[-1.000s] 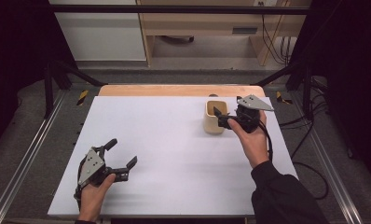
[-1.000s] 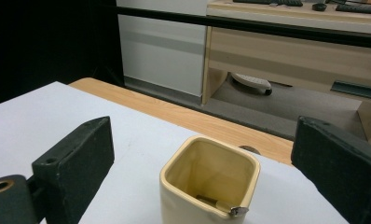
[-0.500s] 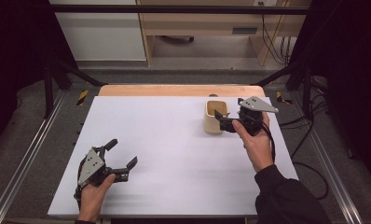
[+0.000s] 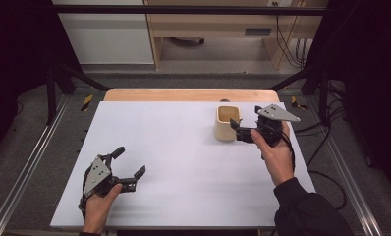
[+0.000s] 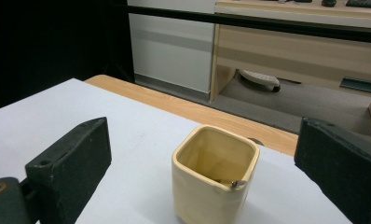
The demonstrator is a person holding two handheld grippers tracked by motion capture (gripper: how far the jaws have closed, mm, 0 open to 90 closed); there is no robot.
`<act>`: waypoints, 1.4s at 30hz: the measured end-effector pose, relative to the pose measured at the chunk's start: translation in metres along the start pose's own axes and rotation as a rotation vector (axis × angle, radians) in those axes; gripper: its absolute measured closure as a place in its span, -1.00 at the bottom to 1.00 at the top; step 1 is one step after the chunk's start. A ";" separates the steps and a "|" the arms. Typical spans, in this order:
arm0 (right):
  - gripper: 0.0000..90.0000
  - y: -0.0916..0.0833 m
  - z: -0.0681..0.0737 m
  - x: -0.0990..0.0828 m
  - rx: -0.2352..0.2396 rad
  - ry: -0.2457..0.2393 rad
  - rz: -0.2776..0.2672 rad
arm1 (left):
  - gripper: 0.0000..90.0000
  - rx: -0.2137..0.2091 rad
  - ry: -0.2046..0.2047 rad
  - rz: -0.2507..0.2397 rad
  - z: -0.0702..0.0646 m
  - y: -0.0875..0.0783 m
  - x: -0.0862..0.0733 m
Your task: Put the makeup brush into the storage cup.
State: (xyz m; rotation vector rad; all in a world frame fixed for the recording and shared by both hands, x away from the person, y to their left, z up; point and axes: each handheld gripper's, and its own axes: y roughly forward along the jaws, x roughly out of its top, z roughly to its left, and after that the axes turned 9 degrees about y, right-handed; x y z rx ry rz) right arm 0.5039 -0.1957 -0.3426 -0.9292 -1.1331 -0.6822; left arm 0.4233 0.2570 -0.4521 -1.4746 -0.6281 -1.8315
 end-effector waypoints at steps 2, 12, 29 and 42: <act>-0.91 -0.002 -0.001 -0.001 -0.002 0.007 0.001 | -0.94 0.000 -0.002 -0.001 0.000 0.000 0.000; -0.92 -0.012 -0.007 -0.009 -0.015 0.000 0.014 | -0.96 -0.002 -0.001 -0.001 0.000 0.000 0.000; -0.91 -0.029 -0.014 -0.022 -0.026 -0.020 0.050 | -0.96 -0.005 0.004 0.002 0.000 0.000 0.000; -0.91 -0.044 -0.020 -0.024 -0.043 -0.021 0.047 | -0.96 -0.007 0.009 0.006 0.000 -0.001 0.000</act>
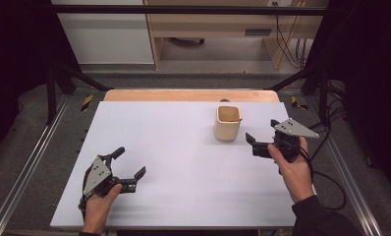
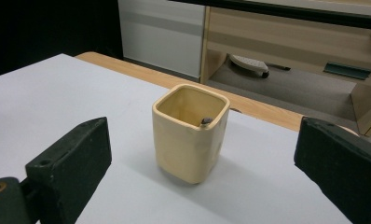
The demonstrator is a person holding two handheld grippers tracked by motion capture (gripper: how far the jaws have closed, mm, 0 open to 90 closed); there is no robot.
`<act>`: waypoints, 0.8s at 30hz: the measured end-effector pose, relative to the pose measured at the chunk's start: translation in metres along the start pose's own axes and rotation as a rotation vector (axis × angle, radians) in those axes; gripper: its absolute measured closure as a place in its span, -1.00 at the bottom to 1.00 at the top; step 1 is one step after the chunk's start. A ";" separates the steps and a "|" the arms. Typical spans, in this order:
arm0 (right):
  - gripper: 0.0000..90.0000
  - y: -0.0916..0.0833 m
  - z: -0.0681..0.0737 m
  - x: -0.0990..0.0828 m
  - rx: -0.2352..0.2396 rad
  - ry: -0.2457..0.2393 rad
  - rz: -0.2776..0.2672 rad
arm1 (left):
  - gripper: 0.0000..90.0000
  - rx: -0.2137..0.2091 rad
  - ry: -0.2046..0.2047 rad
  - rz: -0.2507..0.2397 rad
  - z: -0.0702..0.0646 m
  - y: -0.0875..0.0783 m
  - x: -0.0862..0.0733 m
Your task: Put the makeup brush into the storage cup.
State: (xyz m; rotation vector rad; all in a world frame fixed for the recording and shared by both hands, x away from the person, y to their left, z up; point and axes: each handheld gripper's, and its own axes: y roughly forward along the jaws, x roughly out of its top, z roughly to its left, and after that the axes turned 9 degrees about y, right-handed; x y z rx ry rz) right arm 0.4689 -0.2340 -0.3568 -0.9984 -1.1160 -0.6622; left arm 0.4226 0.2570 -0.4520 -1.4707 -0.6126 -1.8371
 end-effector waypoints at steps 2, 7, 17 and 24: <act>-0.91 -0.002 -0.001 0.000 -0.003 0.000 -0.001 | -0.96 0.000 -0.003 -0.003 0.000 0.000 0.000; -0.91 -0.008 -0.003 -0.002 -0.006 0.000 -0.002 | -0.96 -0.001 -0.002 -0.002 0.000 0.000 0.000; -0.91 -0.020 -0.007 -0.007 -0.022 -0.001 -0.003 | -0.96 -0.003 -0.001 -0.003 -0.001 0.000 0.000; -0.92 -0.030 -0.011 -0.012 -0.030 -0.001 0.001 | -0.96 -0.003 0.000 -0.002 -0.001 0.000 0.000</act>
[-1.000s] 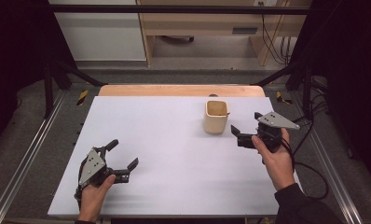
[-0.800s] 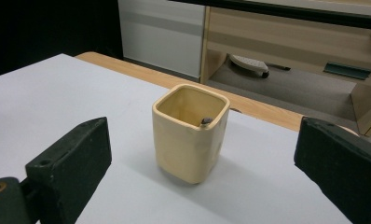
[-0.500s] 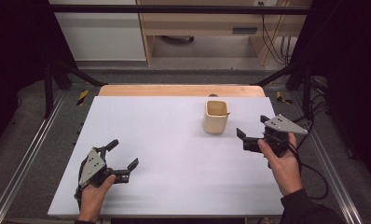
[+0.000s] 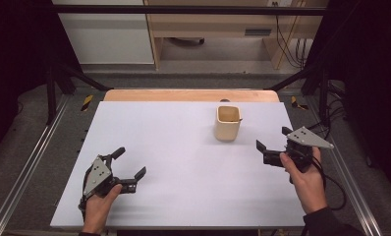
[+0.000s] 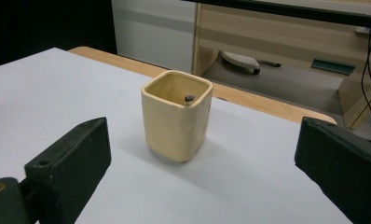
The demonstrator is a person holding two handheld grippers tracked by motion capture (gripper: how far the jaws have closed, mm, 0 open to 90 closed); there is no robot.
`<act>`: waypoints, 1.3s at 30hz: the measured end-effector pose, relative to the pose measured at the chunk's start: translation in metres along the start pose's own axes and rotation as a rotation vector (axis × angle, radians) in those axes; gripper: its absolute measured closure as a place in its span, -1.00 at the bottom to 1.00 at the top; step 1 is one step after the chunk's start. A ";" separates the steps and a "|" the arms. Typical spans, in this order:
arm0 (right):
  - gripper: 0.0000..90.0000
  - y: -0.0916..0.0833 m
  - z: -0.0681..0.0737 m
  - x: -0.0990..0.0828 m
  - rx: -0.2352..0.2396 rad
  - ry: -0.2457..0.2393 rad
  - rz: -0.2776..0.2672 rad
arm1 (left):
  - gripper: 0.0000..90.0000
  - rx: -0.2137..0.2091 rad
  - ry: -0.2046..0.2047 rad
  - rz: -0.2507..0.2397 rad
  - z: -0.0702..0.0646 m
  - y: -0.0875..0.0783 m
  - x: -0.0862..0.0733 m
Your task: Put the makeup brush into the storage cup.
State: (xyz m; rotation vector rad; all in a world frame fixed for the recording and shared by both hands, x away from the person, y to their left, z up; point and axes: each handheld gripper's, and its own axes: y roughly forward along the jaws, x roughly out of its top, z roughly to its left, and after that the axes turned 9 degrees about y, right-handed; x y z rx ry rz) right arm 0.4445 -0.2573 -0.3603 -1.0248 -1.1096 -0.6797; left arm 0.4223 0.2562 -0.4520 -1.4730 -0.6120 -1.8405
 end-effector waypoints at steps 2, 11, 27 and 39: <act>-0.92 -0.003 -0.001 -0.002 -0.004 0.000 0.000 | -0.97 0.000 0.001 0.001 0.000 0.000 0.000; -0.90 -0.013 -0.004 -0.012 -0.010 0.007 -0.003 | -0.96 -0.002 0.004 0.003 0.000 0.000 0.000; -0.84 -0.021 -0.014 -0.035 -0.019 0.034 -0.010 | -0.99 -0.002 -0.001 0.000 -0.001 0.000 0.000; -0.88 -0.020 -0.021 -0.065 -0.015 0.077 -0.008 | -1.00 -0.005 0.001 0.008 -0.001 0.000 -0.001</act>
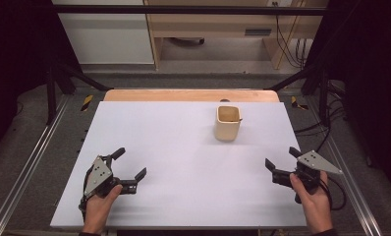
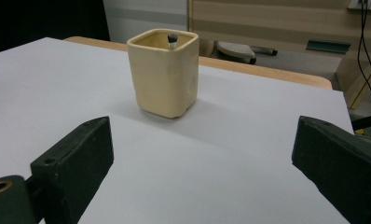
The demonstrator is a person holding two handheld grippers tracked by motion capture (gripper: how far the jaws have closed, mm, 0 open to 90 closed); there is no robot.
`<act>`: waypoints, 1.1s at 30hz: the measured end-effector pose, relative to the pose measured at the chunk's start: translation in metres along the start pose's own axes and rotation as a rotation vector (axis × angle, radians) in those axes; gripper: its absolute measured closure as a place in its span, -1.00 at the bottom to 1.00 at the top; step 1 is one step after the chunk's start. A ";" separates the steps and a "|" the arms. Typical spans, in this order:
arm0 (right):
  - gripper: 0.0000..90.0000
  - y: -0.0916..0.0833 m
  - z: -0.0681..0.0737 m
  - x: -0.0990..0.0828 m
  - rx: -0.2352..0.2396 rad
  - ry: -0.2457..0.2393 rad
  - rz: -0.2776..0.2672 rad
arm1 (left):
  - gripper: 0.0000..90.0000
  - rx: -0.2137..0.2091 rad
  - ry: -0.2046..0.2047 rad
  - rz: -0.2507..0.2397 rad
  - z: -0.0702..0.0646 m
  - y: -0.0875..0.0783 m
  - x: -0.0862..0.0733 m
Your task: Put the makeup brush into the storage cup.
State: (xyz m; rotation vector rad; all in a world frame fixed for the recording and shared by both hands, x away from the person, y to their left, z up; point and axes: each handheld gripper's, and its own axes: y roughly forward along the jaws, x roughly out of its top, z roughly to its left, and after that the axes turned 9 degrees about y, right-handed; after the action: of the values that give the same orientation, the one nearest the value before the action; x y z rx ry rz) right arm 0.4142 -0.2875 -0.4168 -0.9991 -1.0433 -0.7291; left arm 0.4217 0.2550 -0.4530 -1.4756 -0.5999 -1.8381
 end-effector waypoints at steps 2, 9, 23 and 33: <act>-0.88 0.002 -0.001 -0.005 0.003 0.005 -0.002 | -1.00 -0.001 0.000 0.000 0.000 0.000 0.000; -0.88 0.008 -0.004 -0.017 0.015 0.029 -0.023 | -1.00 -0.001 -0.001 0.001 0.000 0.000 0.000; -0.89 0.030 -0.002 -0.036 0.048 0.064 -0.065 | -1.00 -0.007 0.004 0.009 -0.002 0.000 -0.001; -0.89 0.041 0.001 -0.049 0.045 0.015 -0.104 | -1.00 -0.001 -0.012 0.001 0.000 -0.001 -0.002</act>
State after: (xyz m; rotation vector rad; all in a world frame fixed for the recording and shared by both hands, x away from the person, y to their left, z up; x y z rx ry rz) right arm 0.4321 -0.2691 -0.4757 -0.9044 -1.1004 -0.7940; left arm 0.4215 0.2561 -0.4545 -1.4887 -0.6039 -1.8300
